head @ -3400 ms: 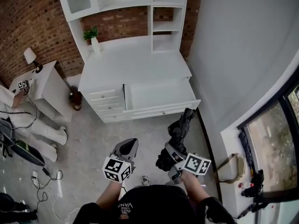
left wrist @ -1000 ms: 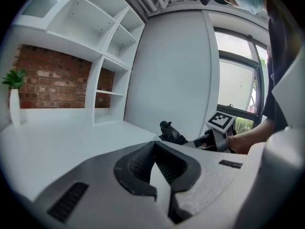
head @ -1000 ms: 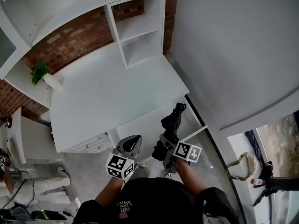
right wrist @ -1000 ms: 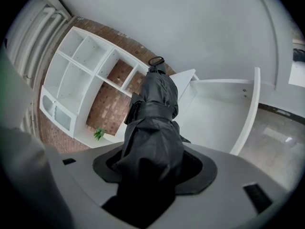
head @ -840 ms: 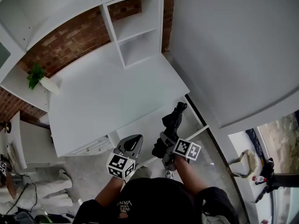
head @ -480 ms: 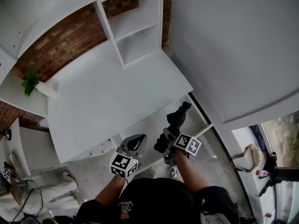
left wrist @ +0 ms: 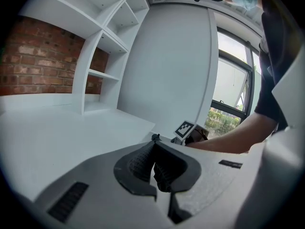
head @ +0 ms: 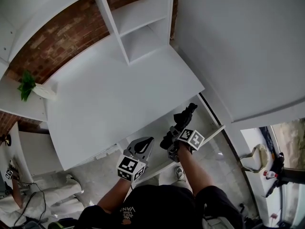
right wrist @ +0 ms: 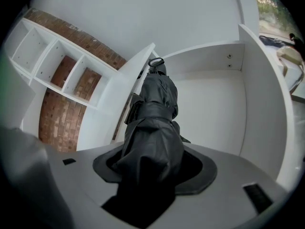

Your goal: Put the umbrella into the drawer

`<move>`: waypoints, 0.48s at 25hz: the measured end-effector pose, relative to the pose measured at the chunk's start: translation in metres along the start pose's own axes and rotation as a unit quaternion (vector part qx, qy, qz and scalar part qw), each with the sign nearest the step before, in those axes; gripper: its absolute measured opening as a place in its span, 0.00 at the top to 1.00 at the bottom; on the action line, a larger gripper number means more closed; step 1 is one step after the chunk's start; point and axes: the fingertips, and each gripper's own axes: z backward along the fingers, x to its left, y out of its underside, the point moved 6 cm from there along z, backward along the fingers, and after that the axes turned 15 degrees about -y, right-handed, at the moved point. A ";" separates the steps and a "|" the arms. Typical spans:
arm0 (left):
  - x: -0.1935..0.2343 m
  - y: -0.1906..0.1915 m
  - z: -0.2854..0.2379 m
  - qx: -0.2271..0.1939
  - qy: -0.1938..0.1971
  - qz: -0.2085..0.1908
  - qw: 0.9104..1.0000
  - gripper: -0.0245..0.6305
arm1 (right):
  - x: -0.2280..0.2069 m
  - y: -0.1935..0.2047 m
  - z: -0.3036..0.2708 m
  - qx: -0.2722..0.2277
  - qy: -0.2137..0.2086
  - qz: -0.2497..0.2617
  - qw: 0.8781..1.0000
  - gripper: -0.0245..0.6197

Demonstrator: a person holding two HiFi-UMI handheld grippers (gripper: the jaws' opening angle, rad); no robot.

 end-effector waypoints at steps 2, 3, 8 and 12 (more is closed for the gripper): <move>0.004 0.003 -0.003 0.004 0.003 0.001 1.000 0.95 | -0.006 0.001 -0.008 0.003 0.013 -0.002 1.000 0.56; 0.006 0.004 -0.005 0.005 0.005 0.001 1.000 0.95 | -0.009 0.000 -0.012 0.004 0.021 0.000 1.000 0.56; 0.013 0.012 -0.016 0.018 0.019 -0.003 1.000 0.95 | -0.023 -0.004 -0.028 0.019 0.061 0.029 0.998 0.56; 0.018 0.014 -0.028 0.026 0.024 -0.006 0.999 0.95 | -0.032 -0.011 -0.035 0.028 0.090 0.054 0.994 0.55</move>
